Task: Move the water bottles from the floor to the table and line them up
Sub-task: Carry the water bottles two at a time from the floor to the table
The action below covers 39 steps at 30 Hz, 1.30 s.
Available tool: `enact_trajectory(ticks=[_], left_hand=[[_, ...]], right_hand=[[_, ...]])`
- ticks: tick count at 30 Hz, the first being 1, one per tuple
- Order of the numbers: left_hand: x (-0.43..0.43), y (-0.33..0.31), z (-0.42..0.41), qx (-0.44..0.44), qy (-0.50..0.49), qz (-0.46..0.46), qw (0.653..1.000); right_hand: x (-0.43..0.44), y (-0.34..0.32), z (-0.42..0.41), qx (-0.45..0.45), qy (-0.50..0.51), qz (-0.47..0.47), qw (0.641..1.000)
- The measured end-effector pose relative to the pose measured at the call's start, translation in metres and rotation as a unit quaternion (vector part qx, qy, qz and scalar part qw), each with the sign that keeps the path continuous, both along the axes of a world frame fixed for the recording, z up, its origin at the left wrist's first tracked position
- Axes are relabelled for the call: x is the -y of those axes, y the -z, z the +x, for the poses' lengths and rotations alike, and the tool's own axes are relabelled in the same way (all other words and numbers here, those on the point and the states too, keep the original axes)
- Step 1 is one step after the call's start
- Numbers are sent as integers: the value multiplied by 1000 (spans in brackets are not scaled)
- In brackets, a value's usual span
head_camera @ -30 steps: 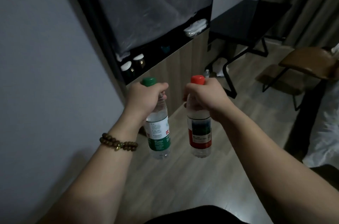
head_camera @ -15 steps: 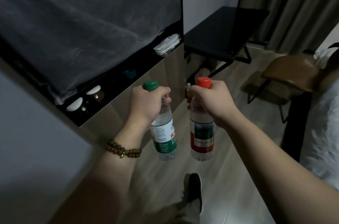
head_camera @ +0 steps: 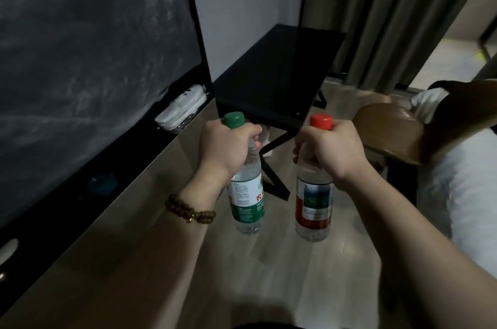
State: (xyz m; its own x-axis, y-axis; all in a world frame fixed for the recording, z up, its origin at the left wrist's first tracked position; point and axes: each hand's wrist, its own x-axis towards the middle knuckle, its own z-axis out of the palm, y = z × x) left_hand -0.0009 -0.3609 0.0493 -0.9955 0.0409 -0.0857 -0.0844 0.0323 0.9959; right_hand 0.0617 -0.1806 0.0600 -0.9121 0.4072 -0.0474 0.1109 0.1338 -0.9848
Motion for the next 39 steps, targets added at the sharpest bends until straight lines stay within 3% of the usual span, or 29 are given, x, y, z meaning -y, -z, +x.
enact_trajectory(ticks=[8, 18, 29, 39], left_hand=[[-124, 25, -124, 14, -4, -10, 1000], [-259, 22, -254, 18, -122, -47, 991], [-330, 43, -374, 50, -174, -75, 981], [-381, 73, -528, 65, -174, -58, 981]], right_hand=[[-122, 34, -139, -4, -1, 31, 1000], [-270, 20, -305, 12, -124, 83, 989], [-339, 40, -459, 17, -201, 39, 979], [-391, 60, -606, 48, -187, 157, 968]])
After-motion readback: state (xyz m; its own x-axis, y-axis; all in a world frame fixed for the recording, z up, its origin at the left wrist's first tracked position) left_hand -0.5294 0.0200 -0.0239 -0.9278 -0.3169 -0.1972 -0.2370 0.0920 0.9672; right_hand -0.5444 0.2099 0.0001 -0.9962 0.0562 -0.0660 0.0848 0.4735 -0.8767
